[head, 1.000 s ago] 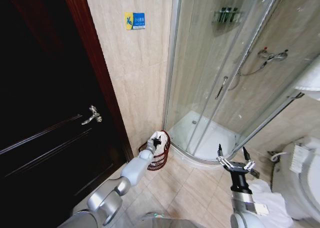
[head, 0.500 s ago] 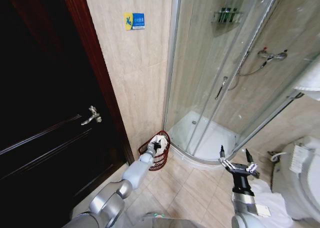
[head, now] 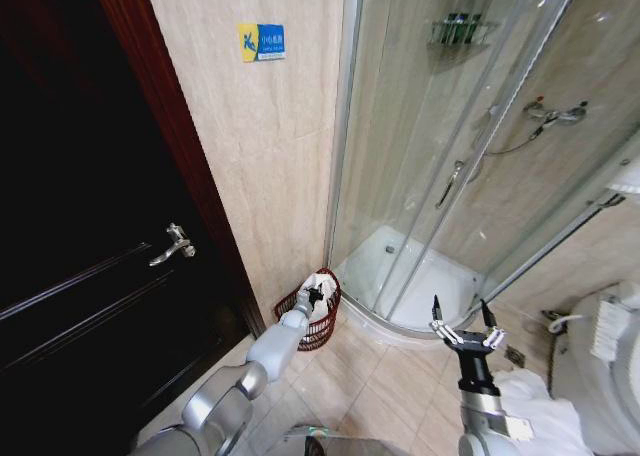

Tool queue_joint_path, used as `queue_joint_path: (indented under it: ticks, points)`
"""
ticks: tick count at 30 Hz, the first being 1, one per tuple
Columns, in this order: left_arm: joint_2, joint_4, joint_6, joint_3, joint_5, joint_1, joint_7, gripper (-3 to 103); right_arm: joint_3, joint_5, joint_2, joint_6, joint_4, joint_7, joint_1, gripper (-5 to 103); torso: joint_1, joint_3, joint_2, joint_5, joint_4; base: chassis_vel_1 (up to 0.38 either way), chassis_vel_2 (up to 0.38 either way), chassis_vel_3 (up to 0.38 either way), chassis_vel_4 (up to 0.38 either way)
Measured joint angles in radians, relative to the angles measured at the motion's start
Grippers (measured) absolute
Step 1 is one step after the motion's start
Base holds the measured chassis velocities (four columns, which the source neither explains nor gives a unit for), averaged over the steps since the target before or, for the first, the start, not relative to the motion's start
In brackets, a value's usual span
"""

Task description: Discard the used towel into the hamper.

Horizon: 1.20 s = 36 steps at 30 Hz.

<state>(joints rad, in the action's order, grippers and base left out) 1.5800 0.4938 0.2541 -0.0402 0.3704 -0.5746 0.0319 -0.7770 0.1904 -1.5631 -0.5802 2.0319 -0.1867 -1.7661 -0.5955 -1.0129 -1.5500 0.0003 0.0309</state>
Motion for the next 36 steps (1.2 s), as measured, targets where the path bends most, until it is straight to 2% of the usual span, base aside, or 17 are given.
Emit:
queue_joint_path:
  ticks: [6,12,19,36]
  points:
    - [0.009,-0.008,-0.022,0.023,-0.053,-0.013,-0.018,2,-0.002,0.006,0.001,-0.006,0.014,-0.008,-0.012,100,-0.001,0.000,0.000,-0.0005,0.0000,0.000,0.000,0.000,0.000]
    - [-0.002,-0.001,-0.092,0.020,-0.106,-0.036,-0.056,2,-0.010,0.011,0.000,-0.008,0.020,-0.007,-0.011,100,-0.001,0.000,0.000,-0.0004,0.0001,0.000,0.000,0.000,0.000]
    - [0.001,0.006,-0.143,0.011,-0.124,-0.045,-0.067,2,-0.012,0.040,-0.001,-0.012,0.019,-0.036,-0.018,100,-0.001,0.000,0.000,-0.0003,0.0000,0.000,0.000,0.000,0.000]
    - [0.016,-0.028,-0.134,0.001,-0.140,-0.028,-0.066,2,-0.024,0.095,0.006,-0.022,-0.011,-0.117,-0.009,100,-0.001,0.000,0.000,-0.0003,0.0000,-0.009,0.011,0.009,-0.009]
